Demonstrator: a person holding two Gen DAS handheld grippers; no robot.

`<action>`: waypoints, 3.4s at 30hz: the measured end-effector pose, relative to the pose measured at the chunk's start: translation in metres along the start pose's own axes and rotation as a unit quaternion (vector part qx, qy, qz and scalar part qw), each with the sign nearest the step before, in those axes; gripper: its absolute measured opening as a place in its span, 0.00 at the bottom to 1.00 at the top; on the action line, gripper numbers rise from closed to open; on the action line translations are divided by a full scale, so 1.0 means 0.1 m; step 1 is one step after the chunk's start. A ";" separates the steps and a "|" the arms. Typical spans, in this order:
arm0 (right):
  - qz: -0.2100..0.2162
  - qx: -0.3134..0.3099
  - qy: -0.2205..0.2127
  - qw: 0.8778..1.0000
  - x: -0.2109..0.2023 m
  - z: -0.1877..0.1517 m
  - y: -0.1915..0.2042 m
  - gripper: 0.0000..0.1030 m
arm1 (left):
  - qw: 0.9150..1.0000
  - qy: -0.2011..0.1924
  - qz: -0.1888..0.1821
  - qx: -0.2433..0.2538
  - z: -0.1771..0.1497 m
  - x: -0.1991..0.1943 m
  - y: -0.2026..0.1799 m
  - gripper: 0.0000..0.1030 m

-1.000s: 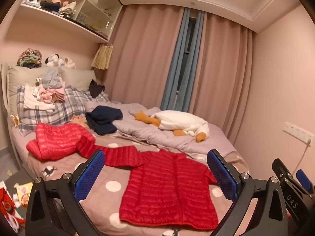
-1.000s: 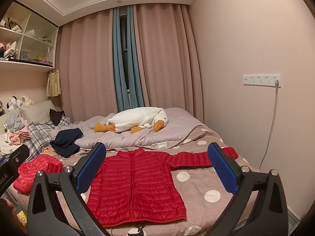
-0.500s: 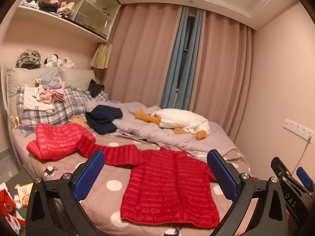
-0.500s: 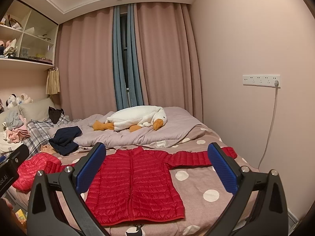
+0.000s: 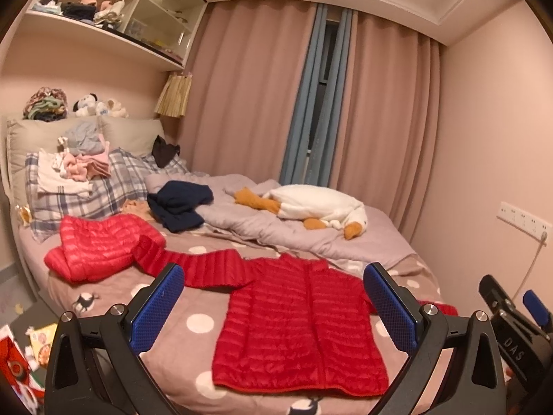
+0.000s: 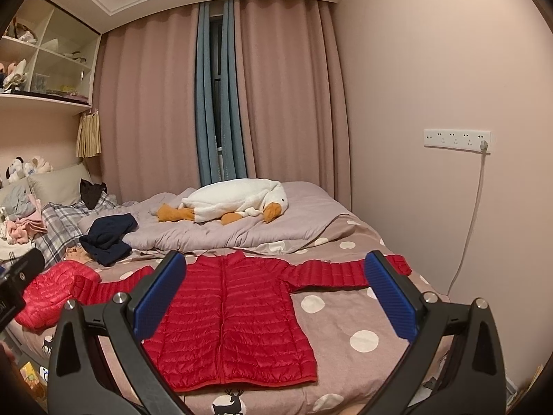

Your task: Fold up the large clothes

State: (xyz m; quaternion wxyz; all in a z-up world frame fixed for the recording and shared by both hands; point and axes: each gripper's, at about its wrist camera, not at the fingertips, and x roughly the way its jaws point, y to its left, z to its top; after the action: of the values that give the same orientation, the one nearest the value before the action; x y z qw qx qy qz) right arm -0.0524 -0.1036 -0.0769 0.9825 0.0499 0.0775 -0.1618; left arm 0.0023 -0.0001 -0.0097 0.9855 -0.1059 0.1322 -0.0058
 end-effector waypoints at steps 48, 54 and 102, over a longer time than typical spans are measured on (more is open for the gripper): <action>-0.003 -0.011 0.007 1.000 0.06 -0.02 0.09 1.00 | 1.000 0.011 0.003 0.009 0.02 0.08 0.00 0.99; -0.002 -0.012 0.006 1.000 0.03 -0.02 0.09 1.00 | 1.000 0.011 0.002 0.013 0.01 0.07 -0.01 0.99; -0.003 0.017 0.097 0.995 1.75 -0.02 -0.12 1.00 | 0.994 0.084 0.062 -0.006 0.09 1.96 0.41 0.99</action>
State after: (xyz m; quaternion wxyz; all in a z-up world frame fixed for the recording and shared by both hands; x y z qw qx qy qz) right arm 0.1072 -0.1686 -0.1094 0.9689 0.0822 0.1698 -0.1604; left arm 0.1931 0.0340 -0.0609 0.9687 -0.1024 0.2212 0.0472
